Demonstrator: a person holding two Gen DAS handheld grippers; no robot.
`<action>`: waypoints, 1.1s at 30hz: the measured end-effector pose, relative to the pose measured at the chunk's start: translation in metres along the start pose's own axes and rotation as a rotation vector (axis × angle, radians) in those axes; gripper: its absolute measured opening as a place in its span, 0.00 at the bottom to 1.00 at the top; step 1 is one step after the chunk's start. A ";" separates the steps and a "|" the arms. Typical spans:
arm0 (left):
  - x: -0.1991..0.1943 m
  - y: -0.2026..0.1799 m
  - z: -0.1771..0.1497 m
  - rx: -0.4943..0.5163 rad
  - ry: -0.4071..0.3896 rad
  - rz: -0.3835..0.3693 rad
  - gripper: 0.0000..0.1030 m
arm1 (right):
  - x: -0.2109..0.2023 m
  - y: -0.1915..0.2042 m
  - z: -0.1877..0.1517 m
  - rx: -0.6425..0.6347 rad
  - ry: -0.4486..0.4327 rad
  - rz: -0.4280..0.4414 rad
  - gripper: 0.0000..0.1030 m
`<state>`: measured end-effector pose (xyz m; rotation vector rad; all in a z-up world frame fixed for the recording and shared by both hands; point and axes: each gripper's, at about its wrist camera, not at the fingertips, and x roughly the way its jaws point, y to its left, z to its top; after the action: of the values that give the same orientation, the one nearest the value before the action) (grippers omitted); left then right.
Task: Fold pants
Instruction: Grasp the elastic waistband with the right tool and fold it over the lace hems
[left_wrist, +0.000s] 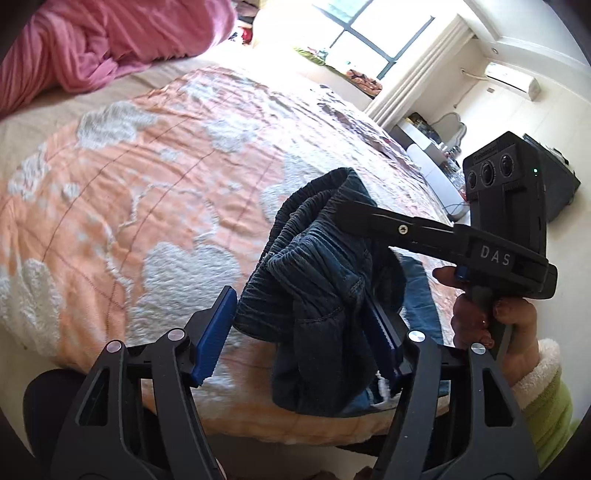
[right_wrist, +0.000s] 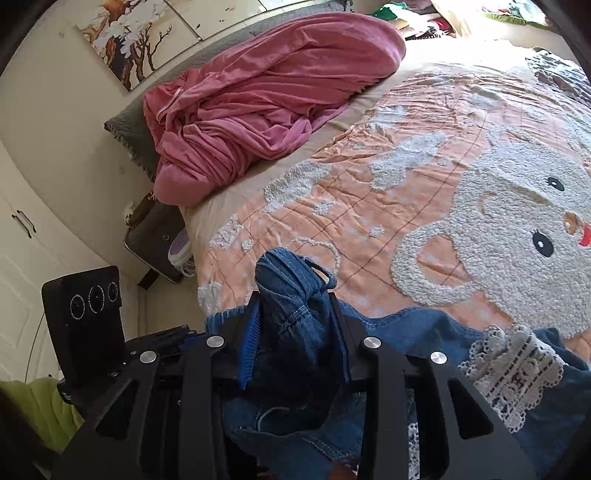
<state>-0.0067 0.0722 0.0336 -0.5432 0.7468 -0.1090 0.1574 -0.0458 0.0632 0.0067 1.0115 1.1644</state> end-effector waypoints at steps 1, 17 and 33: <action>0.000 -0.007 0.000 0.013 -0.001 -0.003 0.57 | -0.008 -0.003 -0.002 0.001 -0.015 -0.001 0.31; 0.039 -0.102 -0.007 0.179 0.053 -0.026 0.58 | -0.099 -0.066 -0.060 0.110 -0.184 -0.010 0.31; 0.075 -0.145 -0.030 0.288 0.119 -0.015 0.57 | -0.124 -0.121 -0.121 0.217 -0.219 -0.065 0.31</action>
<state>0.0417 -0.0865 0.0426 -0.2693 0.8263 -0.2602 0.1653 -0.2514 0.0150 0.2661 0.9309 0.9671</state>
